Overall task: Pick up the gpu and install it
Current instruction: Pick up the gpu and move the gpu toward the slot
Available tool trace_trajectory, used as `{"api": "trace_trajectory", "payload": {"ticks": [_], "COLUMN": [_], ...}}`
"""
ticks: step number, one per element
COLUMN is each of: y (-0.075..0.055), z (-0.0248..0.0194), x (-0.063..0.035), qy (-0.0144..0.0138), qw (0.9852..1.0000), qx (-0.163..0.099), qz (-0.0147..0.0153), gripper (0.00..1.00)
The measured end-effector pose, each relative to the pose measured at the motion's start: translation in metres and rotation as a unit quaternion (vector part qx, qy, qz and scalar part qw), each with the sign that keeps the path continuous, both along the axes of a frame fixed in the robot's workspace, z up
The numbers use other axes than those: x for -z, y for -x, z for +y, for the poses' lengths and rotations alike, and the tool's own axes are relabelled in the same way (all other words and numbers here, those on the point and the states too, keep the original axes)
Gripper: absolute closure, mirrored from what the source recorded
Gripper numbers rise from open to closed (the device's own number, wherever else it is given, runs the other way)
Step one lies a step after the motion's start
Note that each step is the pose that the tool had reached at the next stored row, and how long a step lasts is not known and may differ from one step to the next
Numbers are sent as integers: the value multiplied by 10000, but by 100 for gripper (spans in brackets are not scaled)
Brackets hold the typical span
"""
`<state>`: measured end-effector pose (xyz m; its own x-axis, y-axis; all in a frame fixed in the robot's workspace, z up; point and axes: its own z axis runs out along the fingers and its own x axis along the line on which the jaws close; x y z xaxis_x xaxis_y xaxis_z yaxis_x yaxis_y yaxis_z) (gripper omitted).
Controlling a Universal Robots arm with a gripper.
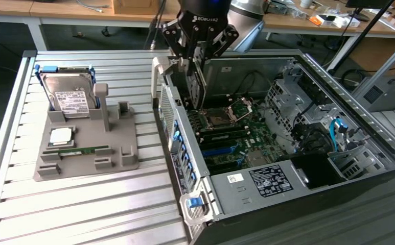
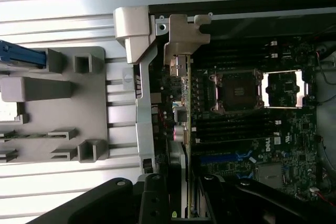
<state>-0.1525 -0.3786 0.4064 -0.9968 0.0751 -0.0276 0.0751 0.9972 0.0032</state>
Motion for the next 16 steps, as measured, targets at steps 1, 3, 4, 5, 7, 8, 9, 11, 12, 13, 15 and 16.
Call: {"api": "trace_trajectory", "payload": {"ticks": [1, 3, 4, 5, 7, 8, 9, 11, 12, 13, 15, 16], "y": [-3, -9, -12, -15, -21, -23, -25, -30, -32, -34, -39, -42], "z": [0, 0, 0, 0, 0, 0, 0, 0, 0, 0, 0, 0], "x": [2, 6, 8, 10, 14, 16, 18, 22, 24, 27, 30, 32], "qy": [0, 1, 1, 2, 2, 2, 3, 3, 3, 4, 4, 5], "qw": [10000, 10000, 10000, 10000, 10000, 10000, 10000, 10000, 10000, 10000, 10000, 10000], "qx": [0, 0, 0, 0, 0, 0, 0, 0, 0, 0, 0, 0], "qz": [0, 0, 0, 0, 0, 0, 0, 0, 0, 0, 0, 0], "gripper": [73, 73, 73, 73, 73, 73, 73, 73, 73, 73, 73, 73]}}
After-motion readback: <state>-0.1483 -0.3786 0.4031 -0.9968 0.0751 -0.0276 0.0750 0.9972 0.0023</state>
